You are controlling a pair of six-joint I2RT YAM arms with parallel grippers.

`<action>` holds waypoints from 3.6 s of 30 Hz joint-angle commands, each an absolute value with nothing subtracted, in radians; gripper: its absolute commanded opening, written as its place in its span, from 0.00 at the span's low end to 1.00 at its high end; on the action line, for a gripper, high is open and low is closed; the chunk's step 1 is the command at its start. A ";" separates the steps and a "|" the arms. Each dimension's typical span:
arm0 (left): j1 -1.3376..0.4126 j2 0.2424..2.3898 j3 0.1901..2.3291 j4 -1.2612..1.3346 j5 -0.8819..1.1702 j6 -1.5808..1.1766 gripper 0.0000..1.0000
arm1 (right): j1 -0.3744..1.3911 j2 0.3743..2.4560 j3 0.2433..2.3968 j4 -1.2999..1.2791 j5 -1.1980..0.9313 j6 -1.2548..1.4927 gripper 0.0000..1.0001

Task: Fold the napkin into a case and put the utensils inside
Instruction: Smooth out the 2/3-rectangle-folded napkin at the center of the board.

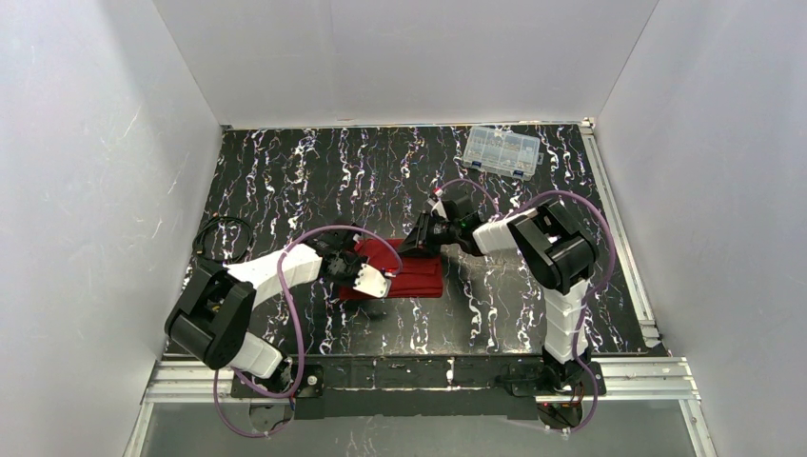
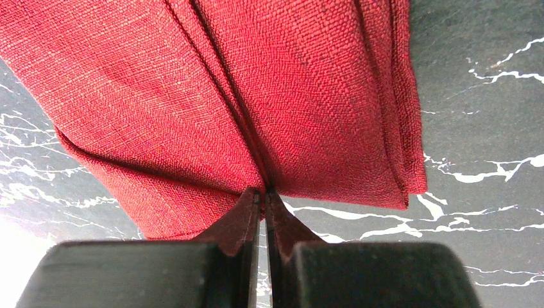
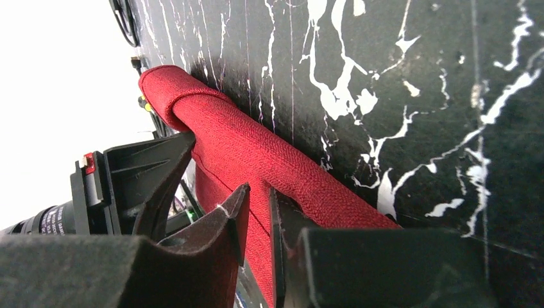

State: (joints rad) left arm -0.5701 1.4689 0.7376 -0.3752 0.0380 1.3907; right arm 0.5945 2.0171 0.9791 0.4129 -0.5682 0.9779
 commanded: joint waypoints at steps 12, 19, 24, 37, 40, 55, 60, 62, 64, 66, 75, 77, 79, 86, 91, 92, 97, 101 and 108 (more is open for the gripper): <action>-0.501 1.492 1.086 -1.012 0.407 1.147 0.33 | 0.582 2.030 0.880 0.455 -0.511 0.945 0.25; -0.440 1.604 1.281 -1.129 0.586 1.034 0.32 | 0.581 2.018 0.852 0.485 -0.486 0.946 0.25; -0.377 1.750 1.360 -0.979 0.581 0.793 0.06 | 0.581 2.017 0.830 0.510 -0.480 0.958 0.25; -0.323 1.830 1.230 -0.801 0.462 0.763 0.00 | 0.600 1.991 0.818 0.551 -0.483 1.006 0.25; -0.323 1.836 1.202 -0.780 0.463 0.774 0.00 | 0.603 1.956 0.832 0.544 -0.492 1.021 0.26; -0.305 1.850 1.128 -0.704 0.479 0.814 0.00 | 0.657 2.062 1.103 0.524 -0.563 1.112 0.27; -0.304 1.846 1.118 -0.698 0.479 0.825 0.00 | 0.681 2.134 1.155 0.604 -0.561 1.175 0.26; -0.304 1.847 1.115 -0.699 0.477 0.826 0.00 | 0.683 2.153 1.162 0.627 -0.550 1.194 0.26; -0.304 1.845 1.113 -0.697 0.479 0.828 0.00 | 0.683 2.164 1.164 0.616 -0.528 1.191 0.25; -0.304 1.845 1.114 -0.695 0.479 0.828 0.00 | 0.683 2.171 1.157 0.587 -0.506 1.176 0.24; -0.299 1.850 1.263 -0.895 0.567 0.814 0.04 | 0.683 2.191 1.074 0.544 -0.449 1.132 0.23; -0.298 1.869 1.335 -0.994 0.621 0.822 0.07 | 0.683 2.198 1.062 0.559 -0.450 1.131 0.23; -0.296 1.891 1.414 -1.078 0.677 0.826 0.08 | 0.684 2.204 1.053 0.566 -0.447 1.124 0.22; -0.290 1.969 1.568 -1.173 0.832 0.789 0.08 | 0.695 2.206 1.038 0.565 -0.438 1.106 0.22; -0.264 2.036 1.571 -1.061 0.815 0.691 0.04 | 0.697 2.204 1.025 0.582 -0.433 1.113 0.22; -0.258 2.059 1.580 -1.049 0.807 0.674 0.02 | 0.698 2.205 1.022 0.588 -0.433 1.118 0.22; -0.216 2.163 1.614 -1.022 0.791 0.603 0.00 | 0.703 2.195 1.007 0.596 -0.426 1.121 0.22; -0.192 2.215 1.625 -1.039 0.776 0.592 0.00 | 0.706 2.193 1.000 0.603 -0.423 1.128 0.22; -0.171 2.245 1.587 -1.006 0.714 0.575 0.00 | 0.709 2.182 0.999 0.628 -0.435 1.144 0.22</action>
